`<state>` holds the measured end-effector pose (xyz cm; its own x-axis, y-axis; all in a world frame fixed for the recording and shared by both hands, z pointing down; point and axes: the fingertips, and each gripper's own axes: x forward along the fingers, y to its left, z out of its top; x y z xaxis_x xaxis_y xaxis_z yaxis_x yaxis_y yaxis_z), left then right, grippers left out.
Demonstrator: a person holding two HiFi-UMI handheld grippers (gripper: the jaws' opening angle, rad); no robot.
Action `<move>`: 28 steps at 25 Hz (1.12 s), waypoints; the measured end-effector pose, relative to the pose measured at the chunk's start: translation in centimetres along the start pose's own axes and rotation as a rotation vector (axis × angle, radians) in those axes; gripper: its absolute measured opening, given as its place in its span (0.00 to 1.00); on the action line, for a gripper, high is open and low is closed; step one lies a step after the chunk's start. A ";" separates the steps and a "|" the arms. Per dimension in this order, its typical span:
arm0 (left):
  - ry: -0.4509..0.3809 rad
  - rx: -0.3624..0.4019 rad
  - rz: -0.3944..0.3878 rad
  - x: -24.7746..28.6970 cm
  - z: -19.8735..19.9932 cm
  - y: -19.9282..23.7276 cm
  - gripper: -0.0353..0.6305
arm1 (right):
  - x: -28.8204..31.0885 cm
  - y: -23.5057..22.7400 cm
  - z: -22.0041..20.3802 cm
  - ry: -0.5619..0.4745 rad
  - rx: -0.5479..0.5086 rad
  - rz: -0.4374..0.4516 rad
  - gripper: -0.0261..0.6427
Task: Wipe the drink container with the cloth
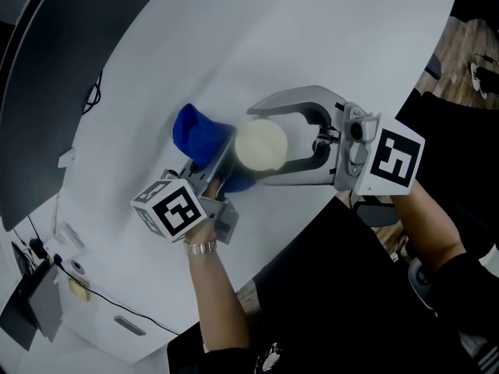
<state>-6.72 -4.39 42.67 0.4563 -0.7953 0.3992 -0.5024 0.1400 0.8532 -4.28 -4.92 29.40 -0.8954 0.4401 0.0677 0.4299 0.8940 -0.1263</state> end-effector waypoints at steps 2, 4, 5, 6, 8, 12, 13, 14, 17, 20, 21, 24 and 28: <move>0.018 0.013 0.023 0.3 -0.4 0.5 0.11 | 0.2 -0.1 -0.1 0.009 -0.001 -0.010 0.45; 0.028 0.017 0.032 0.3 -0.6 0.8 0.11 | 0.2 -0.3 -0.1 0.011 0.012 -0.058 0.45; 0.029 0.016 0.032 0.3 -0.7 0.9 0.11 | -0.1 -0.5 0.0 0.014 0.011 -0.103 0.45; 0.029 0.015 0.032 0.3 -0.6 1.0 0.11 | -0.6 -0.5 -0.1 0.023 -0.003 -0.157 0.45; 0.029 0.017 0.039 0.3 -0.5 1.1 0.11 | -1.4 0.0 -0.6 0.053 -0.050 -0.268 0.45; 0.038 0.023 0.059 0.4 -0.5 1.3 0.11 | -1.2 0.5 -0.5 -0.018 -0.004 -0.484 0.46; 0.043 0.029 0.067 0.5 -0.6 1.3 0.11 | -1.1 -0.1 -0.4 -0.026 0.000 -0.557 0.46; 0.050 0.037 0.075 0.7 -0.7 1.3 0.11 | -0.9 -0.7 -0.5 -0.023 -0.002 -0.625 0.46; 0.053 0.050 0.090 0.8 -0.7 1.3 0.11 | 0.0 -2.1 -0.7 0.016 0.001 -0.721 0.46; 0.053 0.050 0.094 0.5 -1.0 1.1 0.11 | 0.3 -1.7 -1.1 0.070 -0.021 -0.634 0.46; 0.057 0.052 0.090 0.2 -1.2 0.9 0.11 | 0.2 -1.4 -1.4 0.083 -0.026 -0.582 0.46; 0.032 0.027 0.024 -1.1 -1.0 -0.5 0.12 | 0.0 -1.6 -1.8 0.094 -0.026 -0.365 0.46; -0.115 -0.015 -0.184 -3.3 2.4 -6.5 0.11 | 0.2 -1.4 -1.7 0.117 -0.046 -0.010 0.46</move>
<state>-6.71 -4.12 35.01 0.4521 -0.8702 0.1958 -0.4066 -0.0057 0.9136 -4.83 -5.91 31.30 -0.8811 0.4357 0.1840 0.4284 0.9000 -0.0799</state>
